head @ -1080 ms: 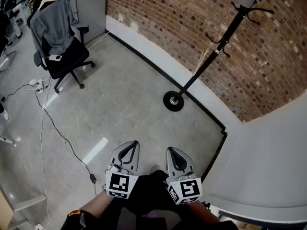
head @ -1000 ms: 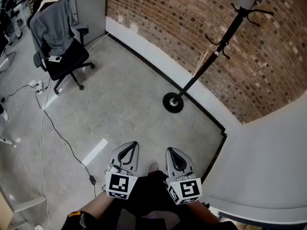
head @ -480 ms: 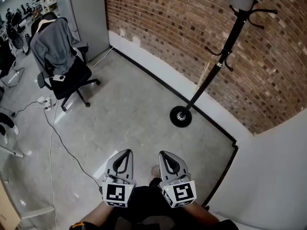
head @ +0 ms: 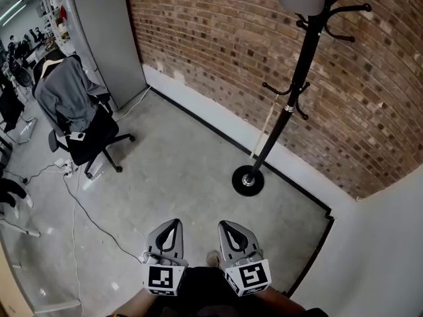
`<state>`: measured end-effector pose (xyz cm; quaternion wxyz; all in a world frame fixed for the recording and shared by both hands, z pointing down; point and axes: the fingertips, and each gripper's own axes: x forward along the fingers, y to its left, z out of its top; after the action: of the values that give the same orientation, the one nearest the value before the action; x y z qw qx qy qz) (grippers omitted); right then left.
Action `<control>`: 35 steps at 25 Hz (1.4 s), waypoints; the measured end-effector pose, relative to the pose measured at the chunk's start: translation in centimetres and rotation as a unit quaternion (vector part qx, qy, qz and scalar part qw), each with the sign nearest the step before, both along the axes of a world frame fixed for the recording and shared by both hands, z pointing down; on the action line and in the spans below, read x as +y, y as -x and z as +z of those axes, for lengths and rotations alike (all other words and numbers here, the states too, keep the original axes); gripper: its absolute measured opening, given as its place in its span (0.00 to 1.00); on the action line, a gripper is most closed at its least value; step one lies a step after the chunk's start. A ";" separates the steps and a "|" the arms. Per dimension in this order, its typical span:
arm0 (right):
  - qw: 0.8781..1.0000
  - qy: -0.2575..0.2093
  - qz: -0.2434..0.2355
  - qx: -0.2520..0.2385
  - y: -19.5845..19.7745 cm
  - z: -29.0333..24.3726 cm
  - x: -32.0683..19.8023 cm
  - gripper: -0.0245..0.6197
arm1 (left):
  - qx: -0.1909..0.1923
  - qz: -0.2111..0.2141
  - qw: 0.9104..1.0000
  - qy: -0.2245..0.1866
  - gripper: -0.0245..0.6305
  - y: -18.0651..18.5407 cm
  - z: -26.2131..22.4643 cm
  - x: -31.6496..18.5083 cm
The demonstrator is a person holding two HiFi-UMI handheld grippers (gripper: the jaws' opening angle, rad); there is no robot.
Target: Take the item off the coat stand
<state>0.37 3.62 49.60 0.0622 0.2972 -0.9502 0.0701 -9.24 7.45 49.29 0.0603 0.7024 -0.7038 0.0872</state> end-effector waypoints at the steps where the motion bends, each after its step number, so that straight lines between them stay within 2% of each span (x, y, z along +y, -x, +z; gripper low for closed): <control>1: 1.000 0.000 0.003 0.000 -0.5 0.1 -0.8 0.05 | -0.004 0.002 1.000 0.002 0.09 -0.5 0.1 -0.8; 7: 1.000 0.012 0.016 -0.010 -2.2 0.6 -4.3 0.05 | -0.013 0.013 1.000 -0.007 0.09 -1.9 -0.1 -4.4; 10: 0.999 0.019 0.028 -0.005 -2.5 1.1 -5.6 0.05 | -0.011 0.022 1.000 0.015 0.09 -2.1 0.7 -5.7; 16: 0.997 0.027 0.079 0.002 -2.9 1.8 -9.0 0.05 | -0.006 0.070 0.998 0.004 0.09 -2.1 1.3 -10.0; 18: 0.995 0.031 0.099 0.004 -2.7 1.8 -10.3 0.05 | 0.002 0.086 0.996 0.013 0.09 -1.8 1.4 -11.6; 22: 0.991 0.037 0.130 0.009 -1.4 1.3 -12.7 0.05 | 0.011 0.122 0.992 0.001 0.09 -0.7 0.8 -14.9; 28: 0.985 0.019 0.173 0.011 2.3 -0.9 -16.7 0.05 | 0.023 0.165 0.986 0.007 0.09 2.8 -0.2 -19.2; 35: 0.976 0.012 0.218 0.018 6.1 -2.5 -19.3 0.05 | 0.039 0.209 0.976 -0.036 0.09 6.9 -2.1 -21.9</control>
<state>-5.69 -15.70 47.09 0.0655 0.4975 -0.8605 0.0877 -16.12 -14.49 47.17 0.0430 0.8387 -0.5410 0.0453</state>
